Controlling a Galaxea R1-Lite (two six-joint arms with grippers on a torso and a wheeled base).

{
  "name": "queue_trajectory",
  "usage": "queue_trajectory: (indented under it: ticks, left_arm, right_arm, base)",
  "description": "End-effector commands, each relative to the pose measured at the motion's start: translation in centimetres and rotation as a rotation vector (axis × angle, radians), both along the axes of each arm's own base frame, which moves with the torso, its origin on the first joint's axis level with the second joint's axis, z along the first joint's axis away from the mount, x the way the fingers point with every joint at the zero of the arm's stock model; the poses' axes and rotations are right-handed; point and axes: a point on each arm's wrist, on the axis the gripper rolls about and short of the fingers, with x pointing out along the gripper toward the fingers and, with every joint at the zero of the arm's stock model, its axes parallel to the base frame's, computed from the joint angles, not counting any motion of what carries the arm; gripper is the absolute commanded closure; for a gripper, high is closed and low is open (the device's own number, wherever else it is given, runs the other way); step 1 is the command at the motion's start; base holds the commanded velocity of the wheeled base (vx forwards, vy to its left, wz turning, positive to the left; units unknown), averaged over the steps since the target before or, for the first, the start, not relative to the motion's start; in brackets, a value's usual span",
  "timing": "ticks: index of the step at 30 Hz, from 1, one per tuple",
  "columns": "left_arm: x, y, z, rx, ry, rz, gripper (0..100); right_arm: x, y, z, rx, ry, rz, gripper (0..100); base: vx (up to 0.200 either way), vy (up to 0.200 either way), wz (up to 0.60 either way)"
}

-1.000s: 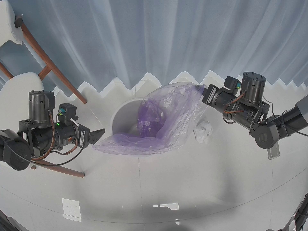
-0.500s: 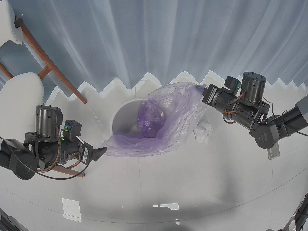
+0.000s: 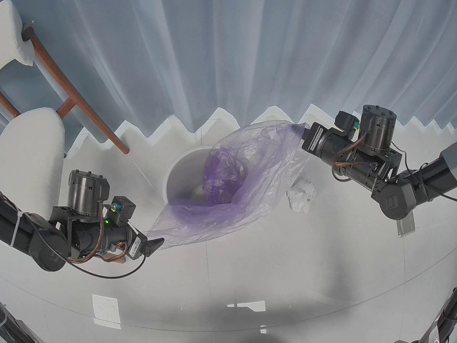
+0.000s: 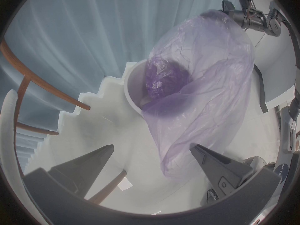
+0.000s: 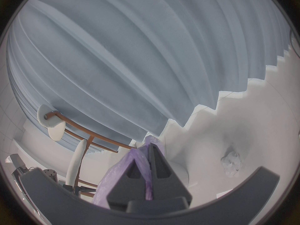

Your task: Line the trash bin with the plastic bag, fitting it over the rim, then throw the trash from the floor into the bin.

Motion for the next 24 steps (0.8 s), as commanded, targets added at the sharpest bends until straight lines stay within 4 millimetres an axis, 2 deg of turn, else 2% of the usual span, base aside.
queue_trajectory:
  ticks: [1, 4, 11, 17, 18, 21, 24]
  left_arm:
    - [1.2, -0.3, -1.0, 0.011, 0.026, 0.005, 0]
    - [1.8, -0.4, -1.0, 0.010, 0.022, 0.008, 0]
    - [4.6, -2.2, -1.7, 0.002, 0.015, -0.009, 0]
    - [5.0, -2.4, -1.7, -0.002, 0.010, -0.011, 0]
    - [5.0, -2.4, -1.5, -0.004, 0.006, -0.010, 100]
    - [5.0, -2.3, -0.9, -0.030, -0.007, 0.005, 100]
    - [4.7, -1.9, 0.8, -0.088, -0.047, 0.046, 100]
  right_arm:
    - [-0.2, -0.1, 0.4, 0.004, -0.011, 0.001, 100]
    - [-0.5, -0.2, 0.9, 0.009, -0.021, 0.002, 100]
    - [-0.9, -0.3, 1.4, 0.013, -0.029, 0.002, 100]
    - [-0.9, -0.4, 1.4, 0.012, -0.031, -0.001, 100]
    - [-0.9, -0.4, 1.4, 0.012, -0.031, -0.001, 100]
    - [-1.1, -0.5, 0.9, 0.002, -0.016, -0.001, 100]
    - [-1.2, -0.5, 0.0, -0.017, 0.010, 0.003, 100]
  base:
    - [0.000, 0.000, 0.00]
    - [0.000, 0.000, 0.00]
    - [0.000, 0.000, 0.00]
    - [0.000, 0.000, 0.00]
    - [0.000, 0.000, 0.00]
    - [0.000, 0.000, 0.00]
    - [0.000, 0.000, 0.00]
